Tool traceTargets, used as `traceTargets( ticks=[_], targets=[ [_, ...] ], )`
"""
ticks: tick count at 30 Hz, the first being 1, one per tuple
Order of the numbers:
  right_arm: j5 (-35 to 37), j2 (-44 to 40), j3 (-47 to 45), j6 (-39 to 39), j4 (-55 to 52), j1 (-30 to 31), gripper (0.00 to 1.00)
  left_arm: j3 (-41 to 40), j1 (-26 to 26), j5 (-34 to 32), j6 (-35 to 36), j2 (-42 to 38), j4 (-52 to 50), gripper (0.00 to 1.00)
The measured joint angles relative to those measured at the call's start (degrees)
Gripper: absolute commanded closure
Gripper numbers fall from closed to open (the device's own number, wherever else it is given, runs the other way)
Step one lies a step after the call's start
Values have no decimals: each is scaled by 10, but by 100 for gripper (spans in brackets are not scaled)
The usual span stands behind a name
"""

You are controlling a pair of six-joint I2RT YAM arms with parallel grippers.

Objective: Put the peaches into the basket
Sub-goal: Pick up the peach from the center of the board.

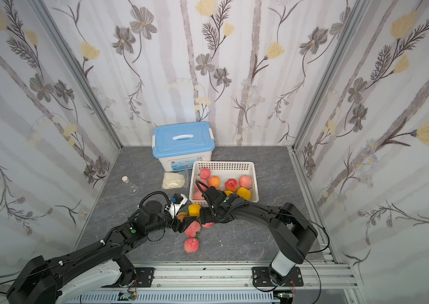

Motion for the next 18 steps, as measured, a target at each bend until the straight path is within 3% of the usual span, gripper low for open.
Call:
traceTargets(
  ticks=[18],
  targets=[
    [5, -34, -9, 7, -5, 1, 36, 0, 0, 0, 0, 5, 4, 15]
  ],
)
